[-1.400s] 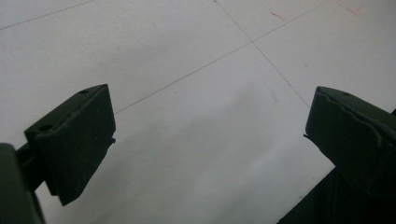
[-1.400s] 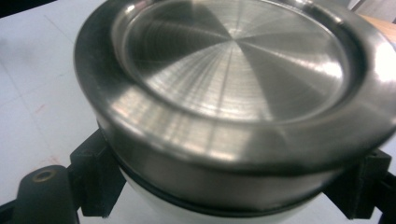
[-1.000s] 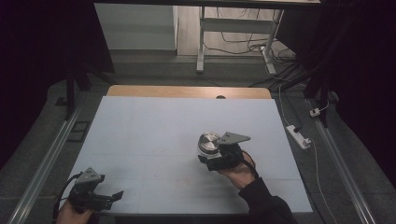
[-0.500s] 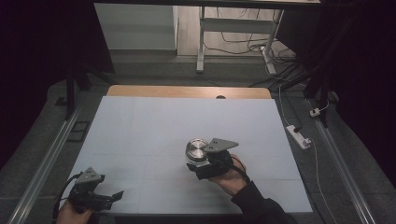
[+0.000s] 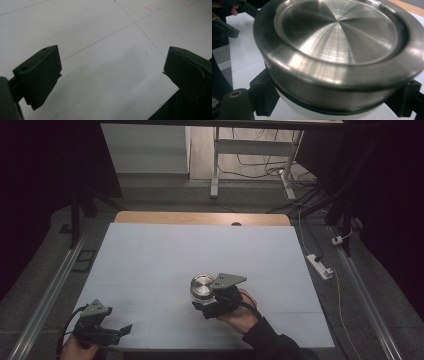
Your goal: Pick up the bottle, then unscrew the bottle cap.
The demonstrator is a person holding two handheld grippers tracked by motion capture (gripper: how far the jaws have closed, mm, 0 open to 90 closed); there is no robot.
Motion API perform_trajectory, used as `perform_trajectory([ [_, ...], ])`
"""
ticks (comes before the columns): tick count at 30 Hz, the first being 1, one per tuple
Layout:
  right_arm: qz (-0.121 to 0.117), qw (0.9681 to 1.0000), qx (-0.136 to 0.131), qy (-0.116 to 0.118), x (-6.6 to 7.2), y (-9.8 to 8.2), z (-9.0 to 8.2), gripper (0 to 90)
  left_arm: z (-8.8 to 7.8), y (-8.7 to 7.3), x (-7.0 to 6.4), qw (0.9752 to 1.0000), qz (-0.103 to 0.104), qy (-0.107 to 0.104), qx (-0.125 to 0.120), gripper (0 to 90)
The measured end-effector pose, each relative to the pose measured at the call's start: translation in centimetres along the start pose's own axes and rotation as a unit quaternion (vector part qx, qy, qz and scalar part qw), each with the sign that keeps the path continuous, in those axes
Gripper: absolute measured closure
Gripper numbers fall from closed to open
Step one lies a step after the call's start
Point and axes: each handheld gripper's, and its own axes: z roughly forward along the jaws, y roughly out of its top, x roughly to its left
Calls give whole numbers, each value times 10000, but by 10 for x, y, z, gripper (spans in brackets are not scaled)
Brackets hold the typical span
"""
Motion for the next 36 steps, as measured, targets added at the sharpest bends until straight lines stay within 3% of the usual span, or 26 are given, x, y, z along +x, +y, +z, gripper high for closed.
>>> perform_trajectory([
  [7,56,10000,-18,27,-1,0,0,143,-1,0,3,9998,-98,-185,-79,0],
  [13,50,10000,-9,38,-1,0,-1,143,-1,3,0,9997,34,-238,-102,0],
  [22,42,10000,-15,66,-1,0,-2,143,-4,8,0,9983,71,-453,-354,0],
  [29,64,9999,-29,83,-2,1,-2,143,-2,17,-5,9973,316,-511,-416,0],
  [36,47,9999,-44,97,-1,1,-3,143,2,31,-10,9930,656,-822,-546,0],
])
